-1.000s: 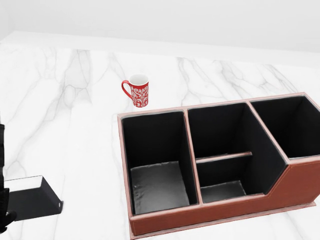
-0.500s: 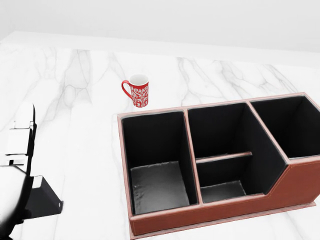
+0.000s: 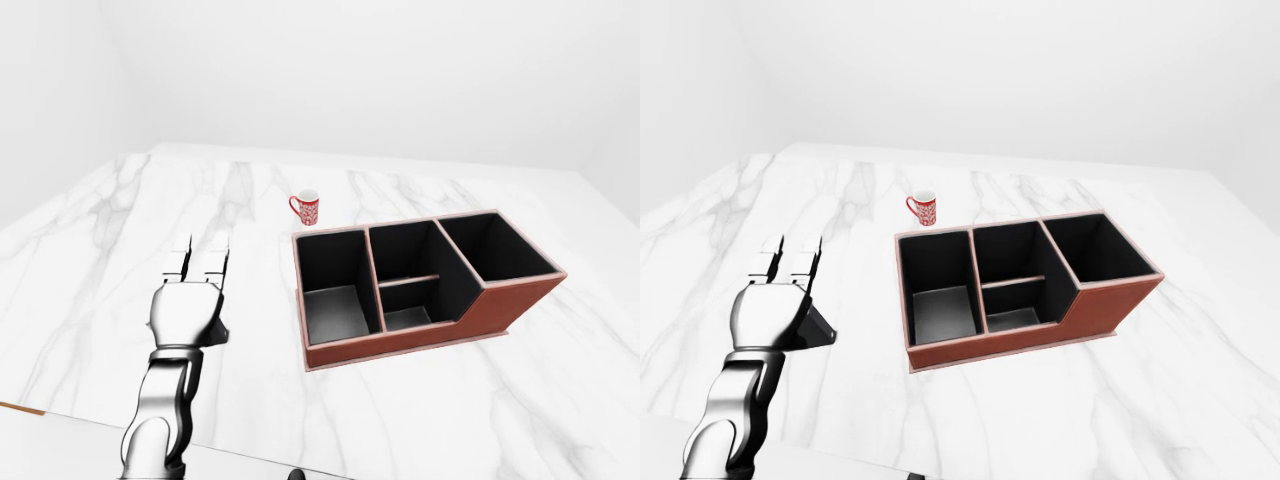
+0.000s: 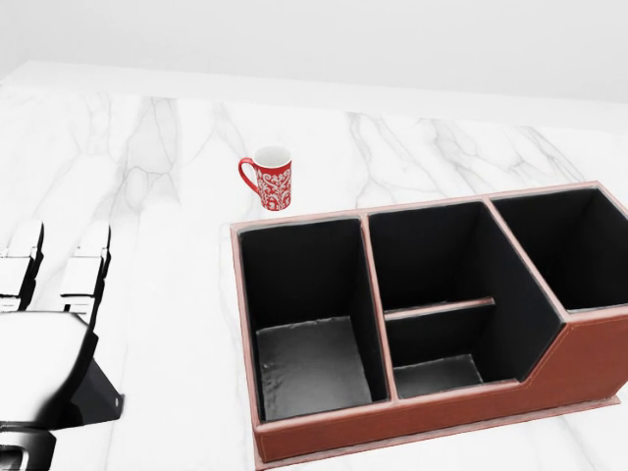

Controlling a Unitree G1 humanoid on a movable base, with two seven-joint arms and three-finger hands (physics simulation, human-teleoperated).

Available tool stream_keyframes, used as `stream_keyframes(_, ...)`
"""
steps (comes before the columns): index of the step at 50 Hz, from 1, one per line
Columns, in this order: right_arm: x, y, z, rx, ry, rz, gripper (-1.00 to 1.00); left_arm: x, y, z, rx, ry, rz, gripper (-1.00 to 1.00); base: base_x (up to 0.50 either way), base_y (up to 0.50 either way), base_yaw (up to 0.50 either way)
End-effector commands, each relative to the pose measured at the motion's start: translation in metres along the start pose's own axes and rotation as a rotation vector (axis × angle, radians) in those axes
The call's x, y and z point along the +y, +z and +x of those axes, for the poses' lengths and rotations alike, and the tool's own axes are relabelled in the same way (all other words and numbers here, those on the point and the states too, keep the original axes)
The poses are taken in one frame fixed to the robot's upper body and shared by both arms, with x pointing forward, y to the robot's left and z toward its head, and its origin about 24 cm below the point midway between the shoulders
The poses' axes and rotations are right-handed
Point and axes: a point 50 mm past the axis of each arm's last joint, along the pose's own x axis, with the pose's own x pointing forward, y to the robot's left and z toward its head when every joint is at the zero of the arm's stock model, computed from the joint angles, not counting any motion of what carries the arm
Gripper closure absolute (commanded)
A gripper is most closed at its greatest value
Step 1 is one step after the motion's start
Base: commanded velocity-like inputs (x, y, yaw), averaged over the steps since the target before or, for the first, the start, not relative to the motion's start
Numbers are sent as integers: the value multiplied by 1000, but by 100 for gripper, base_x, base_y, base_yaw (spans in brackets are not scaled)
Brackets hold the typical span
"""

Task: Pick up the book and place it in the left compartment of the caddy.

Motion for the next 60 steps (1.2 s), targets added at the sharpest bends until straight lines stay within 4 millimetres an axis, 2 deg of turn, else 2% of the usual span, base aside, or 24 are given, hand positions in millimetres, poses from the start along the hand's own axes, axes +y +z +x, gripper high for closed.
stream_keyframes(1, 1, 1, 0, -3, 5, -5, -100, -20, 0, 8, -13, -81, -34, -100, 0, 0, 0)
stream_keyframes(17, 0, 2, 0, -4, 3, -8, -100, -35, -5, 8, -10, -124, -39, -100, 0, 0, 0)
stream_keyframes(38, 1, -1, -1, 6, 4, -6, -100, -56, -26, 23, 50, -142, -84, -100, 0, 0, 0)
stream_keyframes(53, 1, -1, -1, 5, 6, -8, -100, -58, -40, 24, 83, -160, -104, -100, 0, 0, 0)
stream_keyframes(60, 1, -1, -1, 5, 5, -9, -100, -62, -40, 25, 79, -173, -87, -100, 0, 0, 0)
